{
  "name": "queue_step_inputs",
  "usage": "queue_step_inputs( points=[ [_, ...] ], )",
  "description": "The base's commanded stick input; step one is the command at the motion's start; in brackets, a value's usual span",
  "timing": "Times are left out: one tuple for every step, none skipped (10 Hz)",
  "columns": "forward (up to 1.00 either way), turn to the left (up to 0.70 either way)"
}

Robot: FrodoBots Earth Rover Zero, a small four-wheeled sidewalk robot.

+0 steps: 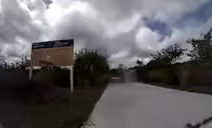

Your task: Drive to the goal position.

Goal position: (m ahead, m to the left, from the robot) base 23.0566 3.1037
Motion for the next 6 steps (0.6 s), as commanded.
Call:
queue_step_inputs(
  points=[
    [0.69,0.01],
    [0.69,0.01],
    [0.69,0.01],
    [0.69,0.01],
    [0.69,0.01],
    [0.69,0.01]
  ],
)
